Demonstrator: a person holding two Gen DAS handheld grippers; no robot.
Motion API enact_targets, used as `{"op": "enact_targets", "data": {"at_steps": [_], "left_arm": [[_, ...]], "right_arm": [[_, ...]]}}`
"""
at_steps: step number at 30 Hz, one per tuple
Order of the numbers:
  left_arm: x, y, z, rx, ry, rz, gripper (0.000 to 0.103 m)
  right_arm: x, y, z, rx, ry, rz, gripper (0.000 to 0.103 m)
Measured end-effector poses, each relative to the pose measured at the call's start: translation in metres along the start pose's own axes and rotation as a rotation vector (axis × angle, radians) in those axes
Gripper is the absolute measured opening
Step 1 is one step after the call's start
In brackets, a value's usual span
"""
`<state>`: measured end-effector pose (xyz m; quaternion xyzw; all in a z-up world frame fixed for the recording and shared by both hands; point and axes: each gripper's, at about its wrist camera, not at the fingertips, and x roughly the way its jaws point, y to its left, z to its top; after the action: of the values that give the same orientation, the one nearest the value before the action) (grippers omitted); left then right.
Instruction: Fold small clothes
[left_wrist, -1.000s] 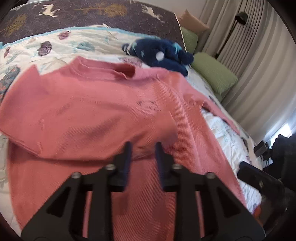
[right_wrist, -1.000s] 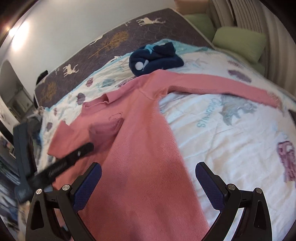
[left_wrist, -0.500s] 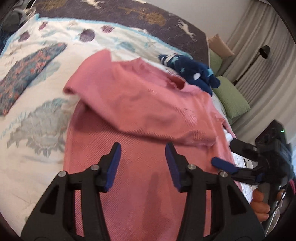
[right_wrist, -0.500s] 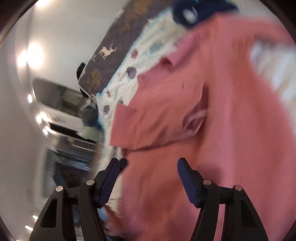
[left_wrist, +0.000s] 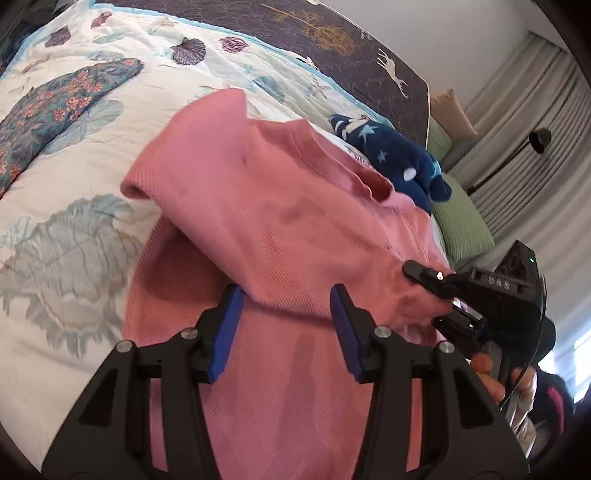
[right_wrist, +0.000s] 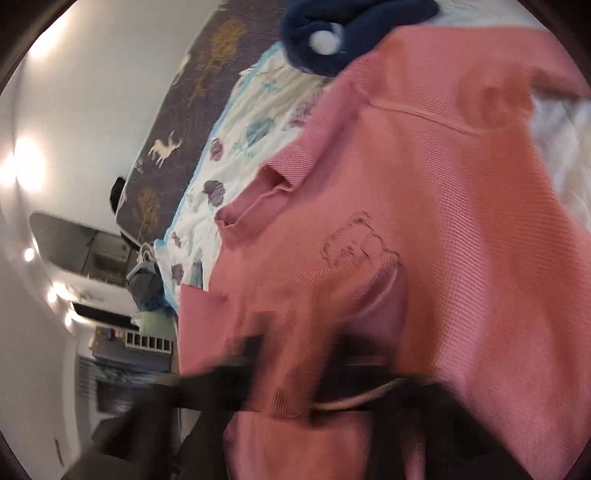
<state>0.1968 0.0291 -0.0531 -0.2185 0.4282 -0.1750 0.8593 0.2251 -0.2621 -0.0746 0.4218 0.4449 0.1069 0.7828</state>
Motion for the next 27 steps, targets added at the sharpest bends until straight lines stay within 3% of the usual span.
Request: {"op": "enact_targets", "data": {"at_steps": [4,7,9,11,15,16,19,22,24,26,27], "left_arm": [[0.001,0.011,0.004,-0.023,0.004,-0.060,0.050],[0.002,0.016,0.011,-0.045,-0.022,-0.053,0.050],[0.006,0.018,0.017,-0.026,-0.040,0.011,0.050],[0.005,0.017,0.021,0.015,-0.073,0.143,0.050],[-0.010,0.025,0.020,-0.006,-0.162,0.273,0.050],[-0.015,0.030,0.020,-0.017,-0.189,0.335,0.050],[-0.029,0.050,0.023,-0.077,-0.228,0.401,0.050],[-0.041,0.068,0.025,-0.128,-0.233,0.407,0.050],[-0.046,0.071,0.027,-0.138,-0.231,0.369,0.050],[-0.041,0.067,0.032,-0.122,-0.199,0.301,0.051],[-0.034,0.065,0.036,-0.116,-0.155,0.231,0.054]], "right_arm": [[-0.027,0.021,0.007,-0.118,-0.109,0.027,0.003],[-0.062,0.038,0.015,-0.215,-0.210,0.058,0.003],[-0.081,0.038,0.018,-0.265,-0.259,0.037,0.004],[-0.088,0.023,0.022,-0.252,-0.267,-0.010,0.004],[-0.076,-0.036,0.022,-0.099,-0.190,-0.111,0.004],[-0.074,-0.049,0.021,-0.069,-0.173,-0.128,0.004],[-0.067,-0.065,0.019,-0.032,-0.156,-0.117,0.004],[-0.070,-0.056,0.023,-0.084,-0.179,-0.137,0.006],[-0.071,-0.051,0.024,-0.119,-0.188,-0.155,0.006],[-0.068,-0.047,0.026,-0.127,-0.181,-0.155,0.008],[-0.068,-0.050,0.023,-0.121,-0.175,-0.156,0.012]]}}
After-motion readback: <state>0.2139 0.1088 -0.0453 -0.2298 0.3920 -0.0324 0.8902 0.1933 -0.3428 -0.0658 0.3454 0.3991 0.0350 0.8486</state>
